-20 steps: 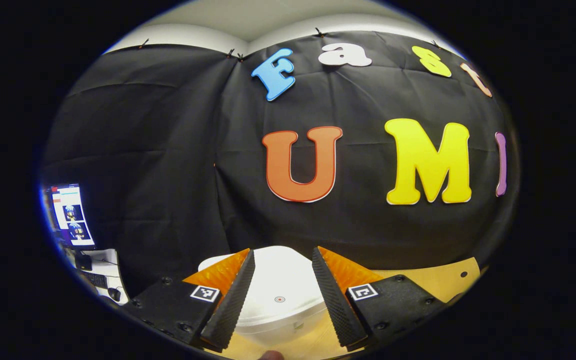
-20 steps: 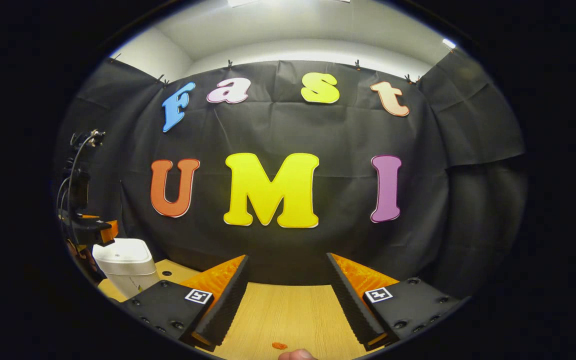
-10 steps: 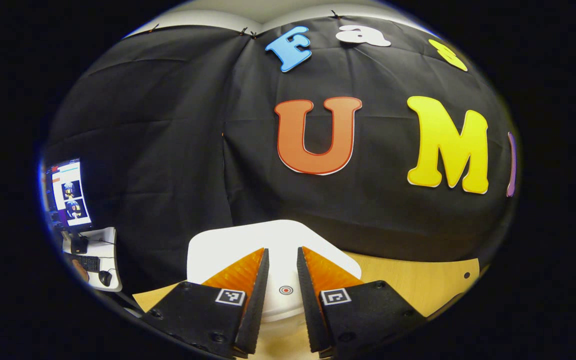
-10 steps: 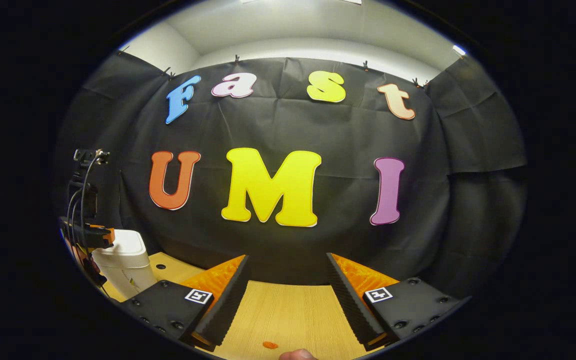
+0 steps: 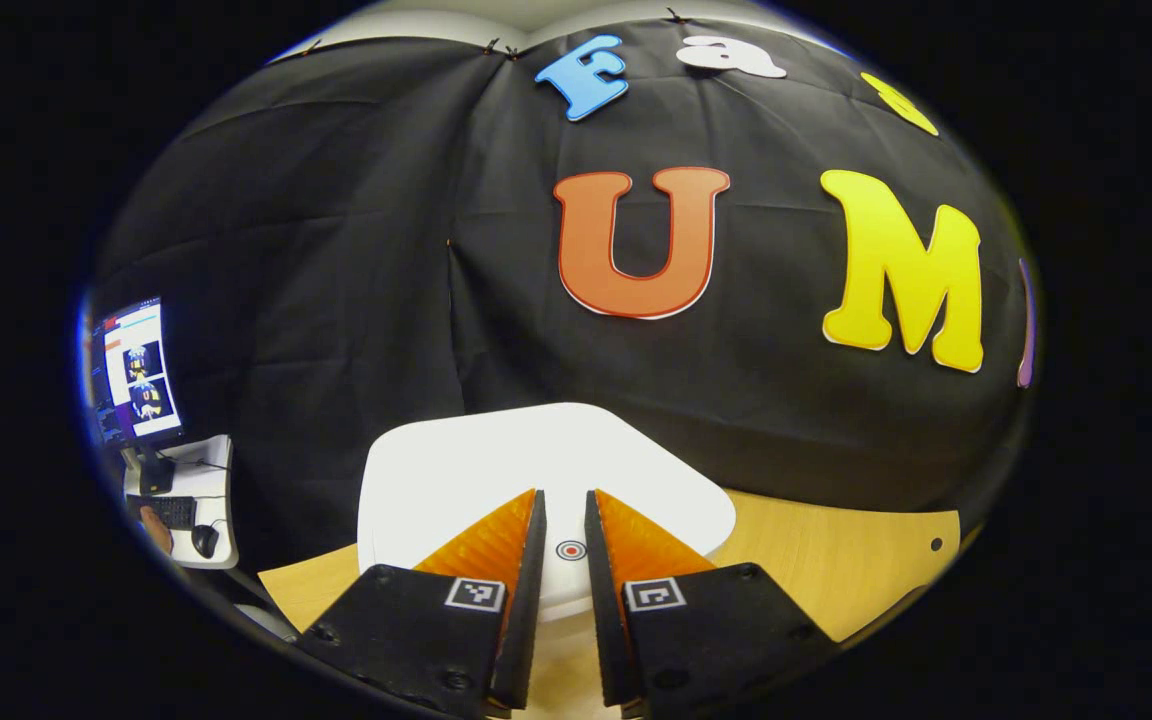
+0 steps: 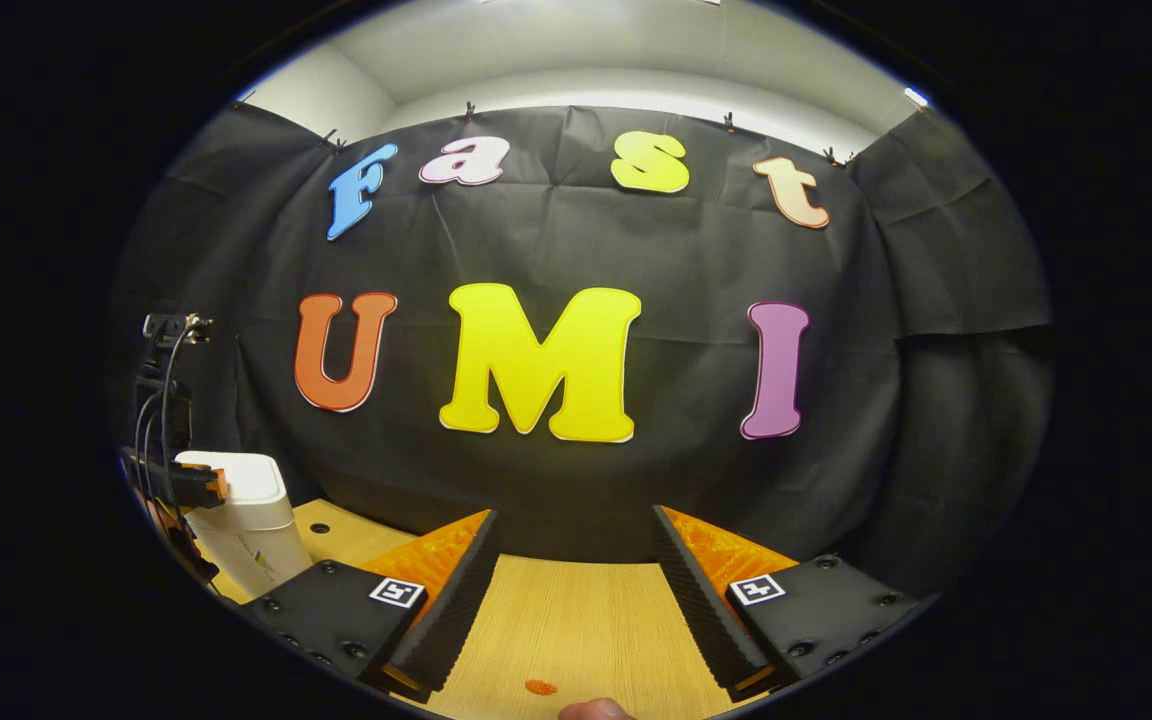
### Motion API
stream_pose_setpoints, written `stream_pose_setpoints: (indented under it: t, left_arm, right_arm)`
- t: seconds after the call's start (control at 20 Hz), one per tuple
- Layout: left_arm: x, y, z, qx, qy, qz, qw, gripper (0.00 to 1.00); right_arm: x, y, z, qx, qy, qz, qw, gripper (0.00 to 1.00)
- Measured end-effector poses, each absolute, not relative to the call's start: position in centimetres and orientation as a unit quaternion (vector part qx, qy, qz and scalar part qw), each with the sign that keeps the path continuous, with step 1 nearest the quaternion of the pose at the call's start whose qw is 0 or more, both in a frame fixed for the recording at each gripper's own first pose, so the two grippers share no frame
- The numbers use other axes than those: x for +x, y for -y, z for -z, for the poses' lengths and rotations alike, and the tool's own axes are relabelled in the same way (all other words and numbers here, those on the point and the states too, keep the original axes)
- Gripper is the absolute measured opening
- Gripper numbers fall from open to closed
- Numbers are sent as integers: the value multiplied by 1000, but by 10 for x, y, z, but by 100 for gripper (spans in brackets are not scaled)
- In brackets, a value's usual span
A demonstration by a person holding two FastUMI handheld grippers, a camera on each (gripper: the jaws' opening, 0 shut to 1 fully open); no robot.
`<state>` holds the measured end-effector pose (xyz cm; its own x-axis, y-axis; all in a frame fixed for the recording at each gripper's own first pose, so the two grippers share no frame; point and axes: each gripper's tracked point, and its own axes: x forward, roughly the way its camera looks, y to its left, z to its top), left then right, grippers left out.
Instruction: Press the lid of the desktop garbage bin to open it, pick up the crumpled paper on the desktop and throw it into the bin, then pick up the pop can on the desktop and drop it into the bin, and finally close the garbage bin lid.
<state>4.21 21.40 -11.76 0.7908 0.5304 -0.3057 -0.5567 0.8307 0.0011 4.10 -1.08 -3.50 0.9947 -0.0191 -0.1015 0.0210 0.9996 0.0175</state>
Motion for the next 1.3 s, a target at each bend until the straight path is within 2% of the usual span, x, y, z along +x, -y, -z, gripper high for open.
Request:
stream_pose_setpoints:
  t: [0.25,0.55,0.8,1.0,1.15,1.2,1.25,1.3]
  left_arm:
    - [38,-209,121,-45,-143,-303,941,14]
    - [43,-207,92,0,-120,-288,950,10]
    - [55,-188,24,35,-41,-246,968,7]
    - [58,-172,8,22,-26,-209,977,6]
    - [58,-146,11,2,-34,-157,987,7]
    - [57,-140,13,-1,-36,-142,989,3]
    - [55,-132,14,0,-36,-130,991,19]
    - [53,-124,13,1,-35,-114,993,22]
  right_arm:
    - [40,7,41,9,-57,9,998,94]
    - [38,7,39,10,-55,9,998,94]
    - [36,0,33,10,-44,3,999,95]
    - [31,-1,30,13,-40,2,999,95]
    - [28,6,30,13,-38,7,999,95]
    - [26,10,32,14,-38,10,999,95]
    - [25,12,33,16,-39,12,999,95]
    - [23,15,35,16,-40,15,999,94]
